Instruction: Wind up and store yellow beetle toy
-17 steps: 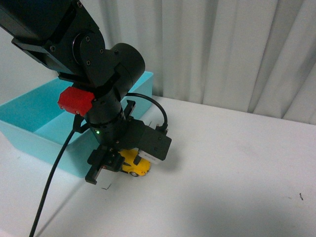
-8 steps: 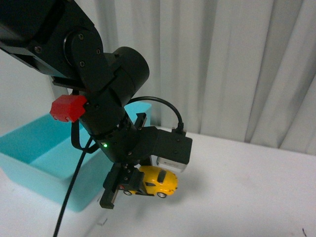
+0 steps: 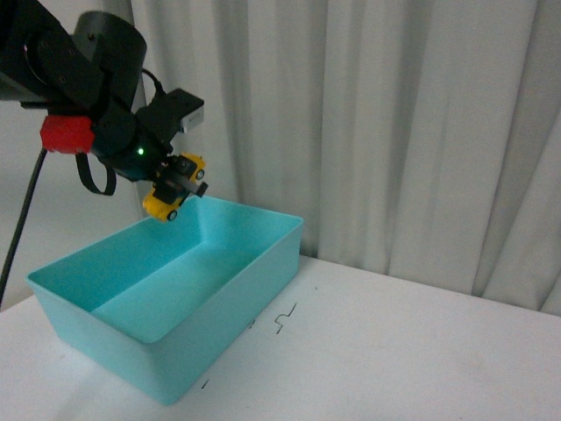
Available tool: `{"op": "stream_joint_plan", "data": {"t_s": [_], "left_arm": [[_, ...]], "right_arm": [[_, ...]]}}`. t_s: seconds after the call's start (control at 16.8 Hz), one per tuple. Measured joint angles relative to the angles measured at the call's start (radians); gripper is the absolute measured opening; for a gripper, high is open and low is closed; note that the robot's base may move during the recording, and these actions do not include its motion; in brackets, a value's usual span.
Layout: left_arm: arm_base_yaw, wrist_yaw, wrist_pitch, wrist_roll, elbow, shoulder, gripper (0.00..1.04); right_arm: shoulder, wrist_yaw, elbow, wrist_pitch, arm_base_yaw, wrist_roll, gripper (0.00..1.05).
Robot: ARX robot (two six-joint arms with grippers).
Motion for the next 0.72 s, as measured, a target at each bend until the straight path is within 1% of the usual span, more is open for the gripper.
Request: {"op": "stream_joint_plan", "data": {"t_s": [0.06,0.3,0.72], "left_arm": [[-0.001,-0.032,-0.003,0.006,0.001,0.071,0.41],[-0.002,-0.056,0.001,0.006,0.001,0.132,0.41],[-0.008,-0.06,0.021,-0.006,0.001,0.185,0.41]], "right_arm": [[0.0,0.0,0.0,0.0,0.0,0.0,0.98],[0.0,0.0,0.0,0.0,0.0,0.0,0.98],[0.0,0.0,0.0,0.0,0.0,0.0,0.98]]}}
